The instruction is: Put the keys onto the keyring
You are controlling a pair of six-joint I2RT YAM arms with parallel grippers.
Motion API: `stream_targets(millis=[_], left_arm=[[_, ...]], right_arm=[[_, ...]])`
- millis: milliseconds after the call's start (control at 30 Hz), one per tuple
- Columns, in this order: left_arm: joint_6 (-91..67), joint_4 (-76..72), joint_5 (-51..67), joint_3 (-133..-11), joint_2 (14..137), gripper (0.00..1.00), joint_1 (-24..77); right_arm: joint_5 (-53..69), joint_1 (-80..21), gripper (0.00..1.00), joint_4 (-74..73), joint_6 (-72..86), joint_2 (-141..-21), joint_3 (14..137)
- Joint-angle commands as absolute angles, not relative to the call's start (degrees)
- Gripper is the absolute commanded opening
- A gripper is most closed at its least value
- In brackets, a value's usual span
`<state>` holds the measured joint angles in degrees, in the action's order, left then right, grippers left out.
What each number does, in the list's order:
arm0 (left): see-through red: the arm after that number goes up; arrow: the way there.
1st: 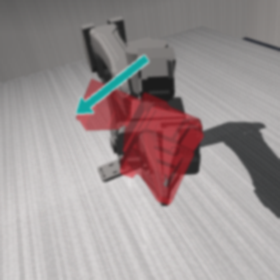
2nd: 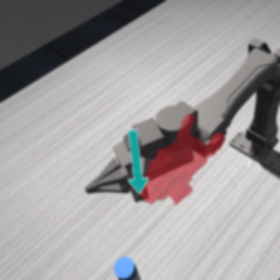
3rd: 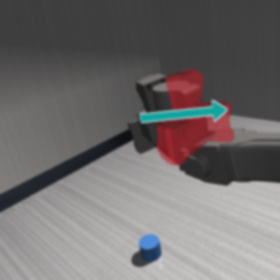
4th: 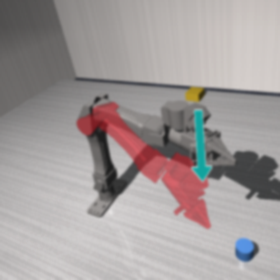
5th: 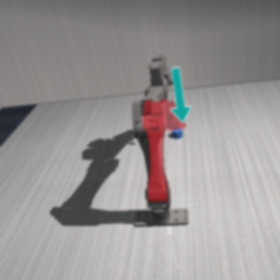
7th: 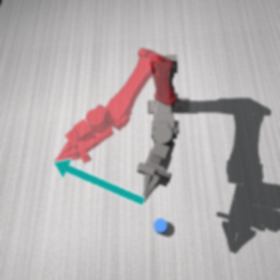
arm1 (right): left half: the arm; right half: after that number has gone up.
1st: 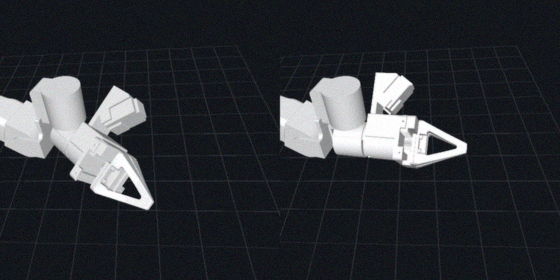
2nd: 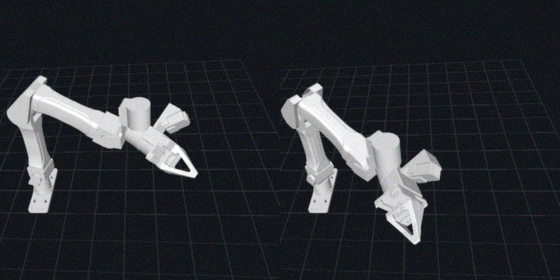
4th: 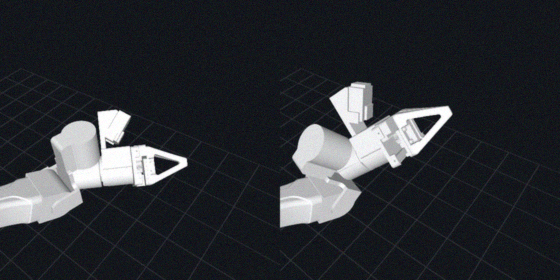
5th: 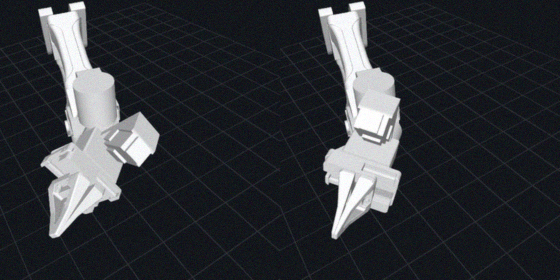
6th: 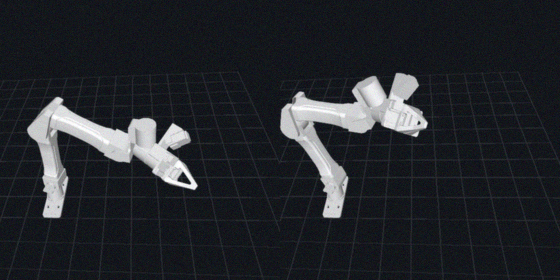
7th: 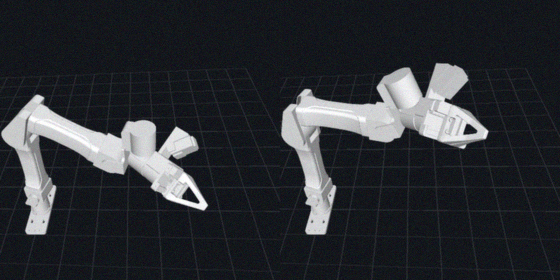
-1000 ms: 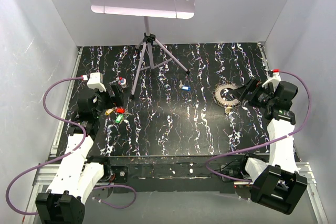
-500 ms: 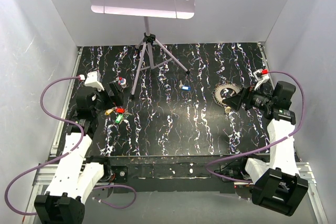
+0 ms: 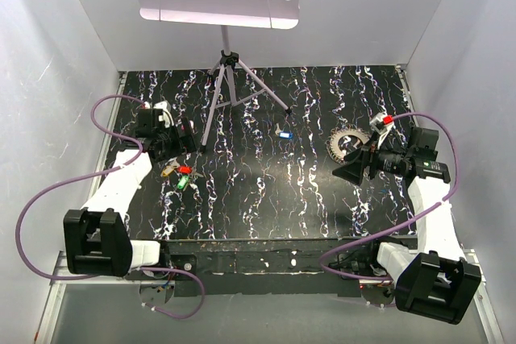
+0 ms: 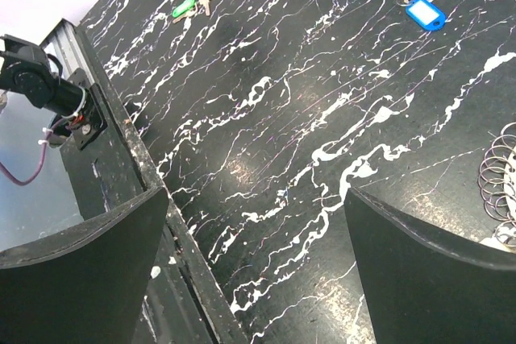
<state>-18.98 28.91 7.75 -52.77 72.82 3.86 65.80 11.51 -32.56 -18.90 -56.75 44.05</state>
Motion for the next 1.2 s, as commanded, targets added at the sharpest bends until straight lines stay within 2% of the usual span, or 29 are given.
stream_targets(millis=[0, 233, 467, 600, 700, 1167], left_arm=[[-17.23, 32.52, 4.23, -52.66, 71.46, 0.96, 3.69], [-18.28, 32.26, 3.87, -48.87, 72.5, 0.81, 3.69], [-17.41, 30.76, 7.91, -51.67, 80.94, 0.53, 3.78], [-16.35, 30.76, 8.35, -52.91, 84.89, 0.46, 3.69], [-15.47, 30.85, 8.61, -54.22, 87.35, 0.36, 3.69], [-13.62, 31.73, 5.8, -58.36, 92.9, 0.29, 3.69]], right_arm=[[65.75, 11.43, 1.0, -34.54, -23.64, -56.16, 44.3], [64.69, 11.43, 1.0, -33.84, -23.29, -56.25, 44.47], [64.6, 11.43, 0.95, -33.14, -22.68, -56.34, 44.12], [64.42, 11.43, 0.95, -32.7, -22.24, -56.6, 43.95], [64.69, 11.43, 0.95, -32.78, -22.06, -56.95, 43.95], [64.42, 11.43, 0.94, -32.7, -22.15, -57.66, 43.95]])
